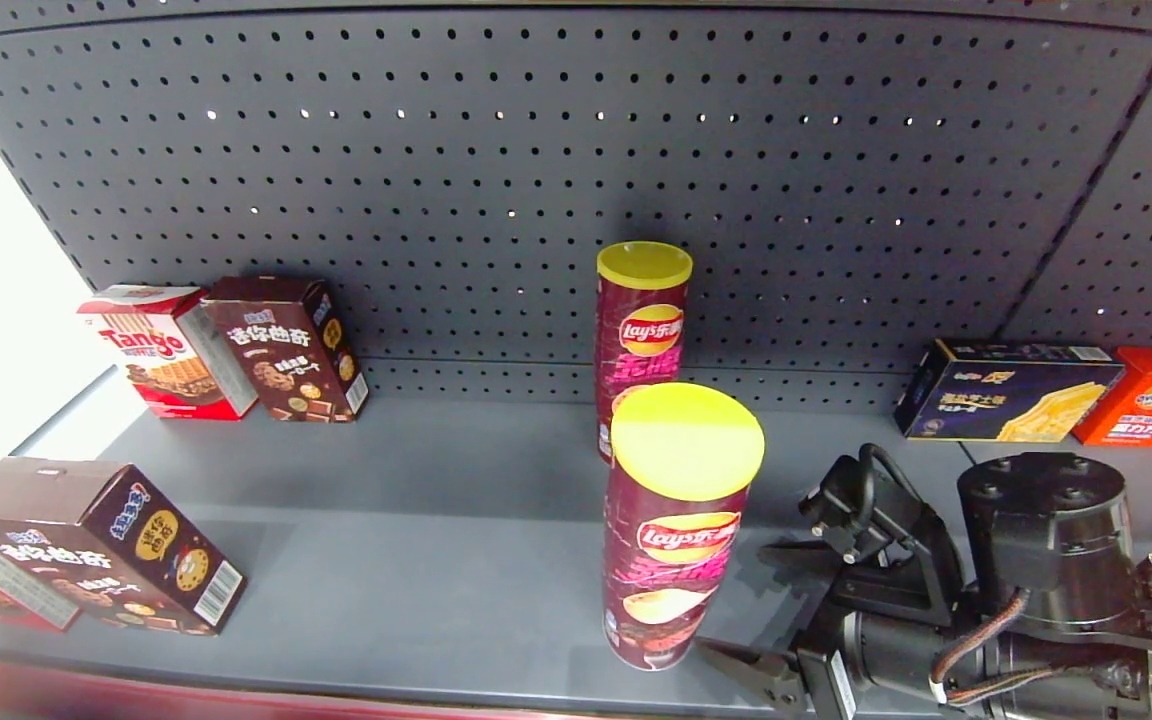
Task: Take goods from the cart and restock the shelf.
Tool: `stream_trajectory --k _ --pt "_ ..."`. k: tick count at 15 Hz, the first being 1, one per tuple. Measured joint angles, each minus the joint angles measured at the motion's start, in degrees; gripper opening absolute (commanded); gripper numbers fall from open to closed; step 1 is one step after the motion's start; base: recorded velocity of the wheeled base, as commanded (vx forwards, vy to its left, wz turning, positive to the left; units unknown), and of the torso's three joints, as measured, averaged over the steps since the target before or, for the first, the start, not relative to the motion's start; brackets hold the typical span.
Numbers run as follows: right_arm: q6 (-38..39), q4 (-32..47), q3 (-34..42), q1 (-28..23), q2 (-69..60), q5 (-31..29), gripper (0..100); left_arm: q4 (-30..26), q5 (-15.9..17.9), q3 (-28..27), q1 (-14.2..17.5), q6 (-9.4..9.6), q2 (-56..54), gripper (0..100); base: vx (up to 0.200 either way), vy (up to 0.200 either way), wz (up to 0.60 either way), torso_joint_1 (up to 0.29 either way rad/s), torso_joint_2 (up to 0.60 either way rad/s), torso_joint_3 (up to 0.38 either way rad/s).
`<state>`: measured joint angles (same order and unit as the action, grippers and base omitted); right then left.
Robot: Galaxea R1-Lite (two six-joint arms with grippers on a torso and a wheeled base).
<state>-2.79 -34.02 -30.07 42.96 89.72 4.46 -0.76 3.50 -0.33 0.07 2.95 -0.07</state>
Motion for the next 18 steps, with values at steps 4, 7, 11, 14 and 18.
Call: stream_trajectory --k 4,7,11,14,18 --pt "0.06 -0.18 0.30 0.26 0.05 -0.06 100 0.00 0.00 0.00 0.00 0.02 0.00 100 0.000 0.000 0.00 0.000 0.00 0.000" --pt "0.12 -0.33 1.52 -0.99 -0.95 -0.09 100 0.00 0.00 0.00 0.00 -0.02 0.00 100 0.000 0.000 0.00 0.000 0.00 0.000" --pt "0.11 -0.33 0.63 -2.39 -0.91 -0.04 100 -0.02 0.02 0.00 0.00 0.05 0.00 100 0.000 0.000 0.00 0.000 0.00 0.000" --pt "0.11 -0.33 -0.35 -2.47 -0.15 -0.01 100 -0.02 0.02 -0.02 0.00 0.05 0.00 100 0.000 0.000 0.00 0.000 0.00 0.000" --pt "0.11 -0.32 -1.06 -2.30 0.66 -0.01 100 -0.02 0.00 0.00 0.00 0.05 0.00 100 0.000 0.000 0.00 0.000 0.00 0.000"
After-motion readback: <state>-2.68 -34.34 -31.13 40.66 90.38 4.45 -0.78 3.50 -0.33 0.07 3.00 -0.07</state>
